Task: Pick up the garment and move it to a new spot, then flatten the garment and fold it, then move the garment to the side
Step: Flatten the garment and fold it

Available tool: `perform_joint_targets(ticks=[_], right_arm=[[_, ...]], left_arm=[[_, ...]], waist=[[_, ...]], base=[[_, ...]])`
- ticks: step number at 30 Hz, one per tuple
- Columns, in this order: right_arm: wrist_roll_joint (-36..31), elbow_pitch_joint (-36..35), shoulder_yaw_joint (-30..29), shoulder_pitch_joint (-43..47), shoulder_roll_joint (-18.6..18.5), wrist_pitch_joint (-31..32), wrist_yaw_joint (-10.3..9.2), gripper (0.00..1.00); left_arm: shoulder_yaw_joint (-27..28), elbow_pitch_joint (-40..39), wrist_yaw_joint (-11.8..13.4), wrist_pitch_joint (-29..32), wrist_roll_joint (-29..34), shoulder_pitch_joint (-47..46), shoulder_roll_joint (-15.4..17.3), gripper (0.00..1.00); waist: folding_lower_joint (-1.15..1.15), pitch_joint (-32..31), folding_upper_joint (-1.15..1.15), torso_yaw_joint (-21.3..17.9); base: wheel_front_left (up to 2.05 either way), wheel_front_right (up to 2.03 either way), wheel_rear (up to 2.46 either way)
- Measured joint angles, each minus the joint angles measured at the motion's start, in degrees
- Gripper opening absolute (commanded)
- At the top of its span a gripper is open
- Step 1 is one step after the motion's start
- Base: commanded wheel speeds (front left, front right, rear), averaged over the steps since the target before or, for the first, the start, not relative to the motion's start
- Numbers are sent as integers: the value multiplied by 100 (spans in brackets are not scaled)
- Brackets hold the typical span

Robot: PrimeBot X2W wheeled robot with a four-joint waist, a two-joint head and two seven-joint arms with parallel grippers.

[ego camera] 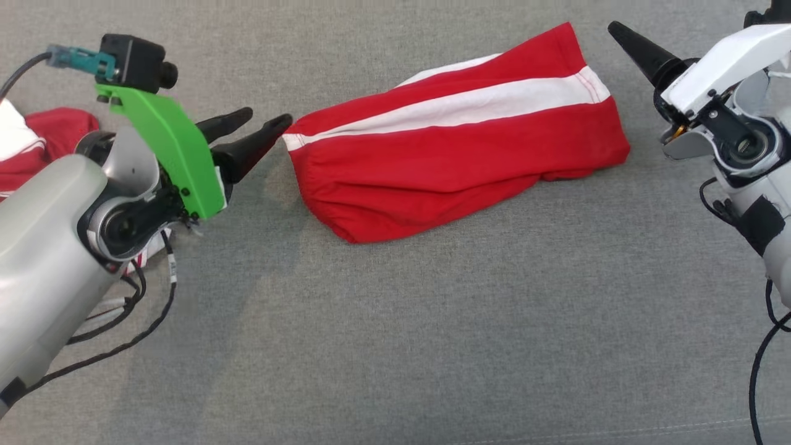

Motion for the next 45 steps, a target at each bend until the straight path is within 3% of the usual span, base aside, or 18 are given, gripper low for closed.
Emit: perform_joint_targets(ticks=[6,11,16,20,24,27,32,39,45], right_arm=[[-605,-797,124,636,-145,-1425,1,100],[-1057,-1184,293,1120,-197,-2359,0,100],[-1503,-1290,179,1634,-205,-2688,0,100],[-2024,-1389,-446,2109,-80,-2718,0,100],[-2482,-1586,-1138,2757,285,-2721,1,100],[-2926,-1771,-1623,3139,471,-2722,1,100],[-4112,-1964,-2217,3797,792,-2721,0,100],[-5548,-2070,-2774,4257,1248,-2722,1,100],[-5994,-1918,-2852,4298,1385,-2721,1,100]], left_arm=[[-53,-8,58,-1207,855,305,363,100],[-73,-78,779,-2234,1512,690,506,100],[245,-456,1594,-2963,1655,1273,535,100],[937,-958,2218,-3043,2065,1980,491,100],[2100,-1516,2498,-3058,2761,3042,166,100],[2899,-1689,2448,-3059,3326,3856,-102,100],[3816,-1816,2128,-3067,4187,4851,-794,100],[4626,-1685,1642,-3067,4994,5660,-1777,100],[5027,-1472,1178,-3066,5502,5818,-2228,100]], waist=[[0,-450,0,-52],[0,-871,0,-93],[0,-1221,0,-112],[0,-1424,0,-107],[0,-1503,0,-67],[0,-1528,0,-37],[0,-1592,0,28],[0,-1722,0,90],[0,-1765,0,183]], base=[[0,0,0],[0,0,0],[0,0,0],[0,0,0],[0,0,0],[0,0,0],[0,0,0],[0,0,0],[0,0,0]])
